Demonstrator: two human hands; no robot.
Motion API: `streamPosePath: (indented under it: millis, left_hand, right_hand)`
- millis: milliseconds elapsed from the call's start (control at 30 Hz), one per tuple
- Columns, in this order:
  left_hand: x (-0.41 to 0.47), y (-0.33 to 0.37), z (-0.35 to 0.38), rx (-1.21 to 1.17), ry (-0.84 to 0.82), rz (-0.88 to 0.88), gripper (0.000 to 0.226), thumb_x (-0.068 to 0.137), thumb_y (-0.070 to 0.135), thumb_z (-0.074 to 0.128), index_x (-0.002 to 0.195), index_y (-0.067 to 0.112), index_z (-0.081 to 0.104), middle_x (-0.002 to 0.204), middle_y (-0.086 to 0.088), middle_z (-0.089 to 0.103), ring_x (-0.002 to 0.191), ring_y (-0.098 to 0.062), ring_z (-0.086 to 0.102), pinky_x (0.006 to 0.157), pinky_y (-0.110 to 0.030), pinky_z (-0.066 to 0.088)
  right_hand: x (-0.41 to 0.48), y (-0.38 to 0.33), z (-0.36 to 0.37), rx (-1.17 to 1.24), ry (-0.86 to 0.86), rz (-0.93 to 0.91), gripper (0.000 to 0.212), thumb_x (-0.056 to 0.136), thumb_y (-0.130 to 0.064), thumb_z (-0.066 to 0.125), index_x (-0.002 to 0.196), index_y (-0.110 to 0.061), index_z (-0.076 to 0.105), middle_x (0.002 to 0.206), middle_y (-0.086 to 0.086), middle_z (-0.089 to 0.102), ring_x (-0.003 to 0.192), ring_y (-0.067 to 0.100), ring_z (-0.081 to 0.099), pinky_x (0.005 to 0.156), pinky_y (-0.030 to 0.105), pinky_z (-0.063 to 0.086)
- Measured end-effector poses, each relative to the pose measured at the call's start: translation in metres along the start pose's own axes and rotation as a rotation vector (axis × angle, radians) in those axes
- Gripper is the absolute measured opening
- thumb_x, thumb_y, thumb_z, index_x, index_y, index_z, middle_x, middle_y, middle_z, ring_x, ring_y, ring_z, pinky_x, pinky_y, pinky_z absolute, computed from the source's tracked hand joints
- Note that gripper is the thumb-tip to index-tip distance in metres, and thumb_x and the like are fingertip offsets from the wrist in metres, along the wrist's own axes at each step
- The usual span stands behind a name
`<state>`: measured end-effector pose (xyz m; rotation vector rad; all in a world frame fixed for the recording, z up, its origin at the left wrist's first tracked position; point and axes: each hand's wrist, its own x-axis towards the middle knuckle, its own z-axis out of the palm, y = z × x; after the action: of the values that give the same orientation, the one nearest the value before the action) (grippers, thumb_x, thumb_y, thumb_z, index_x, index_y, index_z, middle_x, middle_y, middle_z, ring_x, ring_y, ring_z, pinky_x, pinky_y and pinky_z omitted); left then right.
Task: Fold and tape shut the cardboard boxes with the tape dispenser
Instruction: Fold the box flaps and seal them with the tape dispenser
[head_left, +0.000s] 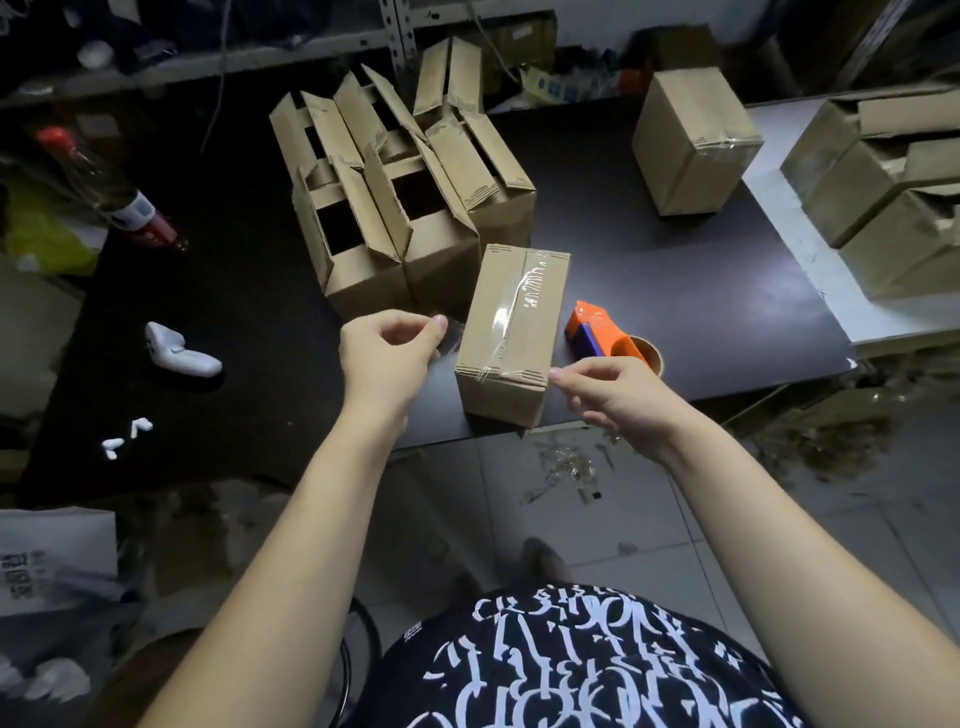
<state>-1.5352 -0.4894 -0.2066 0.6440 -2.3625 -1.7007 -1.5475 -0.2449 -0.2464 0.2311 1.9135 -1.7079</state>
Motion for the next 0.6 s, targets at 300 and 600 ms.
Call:
streamPosePath:
  millis: [300,600]
  left_hand:
    - [-0.006,-0.034,0.022,-0.048,0.062,-0.091,0.018,0.09,0.022,0.08,0.073,0.016,0.08,0.066,0.001,0.074,0.071,-0.009,0.071,0.07,-0.021,0.053]
    - [0.004,-0.049,0.025,-0.097,0.122,-0.181,0.01,0.088,0.022,0.082,0.08,0.018,0.081,0.066,0.0,0.074,0.068,-0.011,0.071,0.067,-0.024,0.053]
  right_hand:
    - [-0.01,-0.003,0.0,-0.046,0.175,0.019,0.018,0.095,-0.035,0.074,0.094,-0.018,0.08,0.08,-0.007,0.076,0.079,0.006,0.069,0.061,0.024,0.045]
    - [0.007,-0.012,0.009,-0.175,0.281,-0.04,0.015,0.09,-0.031,0.081,0.084,-0.017,0.082,0.079,0.002,0.074,0.079,0.015,0.064,0.069,0.025,0.05]
